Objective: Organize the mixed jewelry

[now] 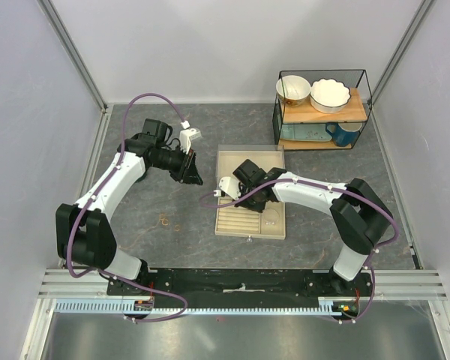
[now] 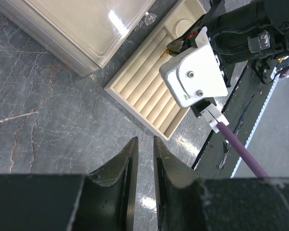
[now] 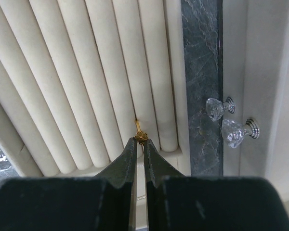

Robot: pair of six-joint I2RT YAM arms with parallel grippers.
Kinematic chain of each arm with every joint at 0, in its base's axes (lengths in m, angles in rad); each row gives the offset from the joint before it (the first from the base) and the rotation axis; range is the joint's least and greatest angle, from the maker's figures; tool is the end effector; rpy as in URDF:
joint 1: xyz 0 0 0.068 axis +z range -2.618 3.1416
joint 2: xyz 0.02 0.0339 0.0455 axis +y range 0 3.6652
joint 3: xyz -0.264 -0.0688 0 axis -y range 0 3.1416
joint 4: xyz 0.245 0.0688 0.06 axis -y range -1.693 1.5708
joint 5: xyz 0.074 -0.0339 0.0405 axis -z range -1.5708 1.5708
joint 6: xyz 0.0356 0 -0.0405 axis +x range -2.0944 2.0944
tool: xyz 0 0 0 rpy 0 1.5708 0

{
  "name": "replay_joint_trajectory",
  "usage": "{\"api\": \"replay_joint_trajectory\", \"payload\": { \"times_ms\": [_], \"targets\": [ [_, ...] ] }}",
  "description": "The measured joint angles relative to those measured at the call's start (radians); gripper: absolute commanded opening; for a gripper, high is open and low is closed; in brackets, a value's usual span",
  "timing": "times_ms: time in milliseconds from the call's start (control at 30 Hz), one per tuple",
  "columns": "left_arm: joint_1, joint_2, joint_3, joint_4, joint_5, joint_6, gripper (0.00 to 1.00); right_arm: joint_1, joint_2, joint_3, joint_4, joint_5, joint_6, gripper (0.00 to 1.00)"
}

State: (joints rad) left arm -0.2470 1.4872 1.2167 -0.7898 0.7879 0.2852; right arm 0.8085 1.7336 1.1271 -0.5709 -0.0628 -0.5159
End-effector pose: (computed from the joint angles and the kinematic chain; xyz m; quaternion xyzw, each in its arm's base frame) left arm 0.2833 -0.0975 0.2825 0.3285 0.8366 -0.3669 0.2402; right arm 0.2334 0.2477 0.1825 -0.6075 0.7693 0.0589 0.1888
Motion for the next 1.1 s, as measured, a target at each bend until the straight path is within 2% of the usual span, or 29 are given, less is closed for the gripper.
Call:
{"api": "replay_joint_trajectory", "payload": {
  "times_ms": [1100],
  "targets": [
    [0.003,-0.045,-0.065,0.015,-0.045,0.009,0.25,0.008,-0.002,-0.037,0.068,0.009,0.026,0.01]
  ]
}}
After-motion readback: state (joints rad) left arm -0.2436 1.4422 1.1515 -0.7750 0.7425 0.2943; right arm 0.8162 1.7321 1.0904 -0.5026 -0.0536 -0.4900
